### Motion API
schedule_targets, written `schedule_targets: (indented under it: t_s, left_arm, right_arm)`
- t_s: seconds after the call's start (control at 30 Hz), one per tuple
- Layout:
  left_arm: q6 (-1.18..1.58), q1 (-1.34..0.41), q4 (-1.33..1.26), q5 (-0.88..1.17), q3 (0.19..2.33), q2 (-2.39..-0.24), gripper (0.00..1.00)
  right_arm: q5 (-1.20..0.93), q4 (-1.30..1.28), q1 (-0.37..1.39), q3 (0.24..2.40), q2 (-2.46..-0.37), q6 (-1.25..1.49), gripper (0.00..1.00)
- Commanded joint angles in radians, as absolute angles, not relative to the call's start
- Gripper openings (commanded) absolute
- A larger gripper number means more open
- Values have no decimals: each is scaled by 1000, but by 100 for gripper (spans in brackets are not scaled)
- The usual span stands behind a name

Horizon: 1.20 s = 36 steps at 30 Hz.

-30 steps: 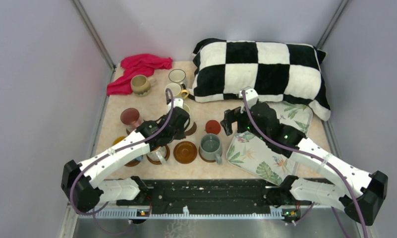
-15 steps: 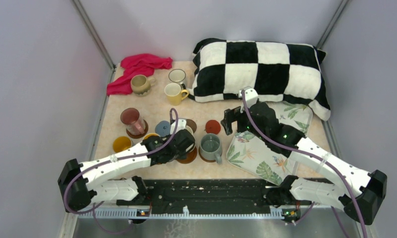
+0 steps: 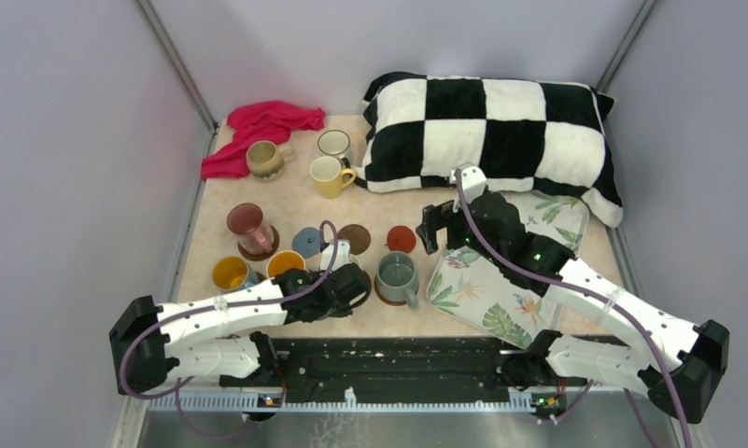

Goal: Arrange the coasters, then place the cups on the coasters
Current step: Place the cup on the coaster.

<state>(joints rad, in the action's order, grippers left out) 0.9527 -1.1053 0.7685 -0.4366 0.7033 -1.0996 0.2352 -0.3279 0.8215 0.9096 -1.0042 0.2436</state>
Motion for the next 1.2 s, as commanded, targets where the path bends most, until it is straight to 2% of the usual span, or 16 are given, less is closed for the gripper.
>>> schedule_targets:
  t_s: [0.0,1.13,1.17]
  left_arm:
    - [979,-1116,668,-505,697,-1079,0]
    - [1023,-1177,579,-533,600,-1158,0]
    - [1023,-1177,580,-530,600,-1157,5]
  right_arm:
    - [245,-289,817,931,-1002,238,99]
    - [237,-291,816,925,-998,238,99]
    - [237,-290,816,925,-998,238,99]
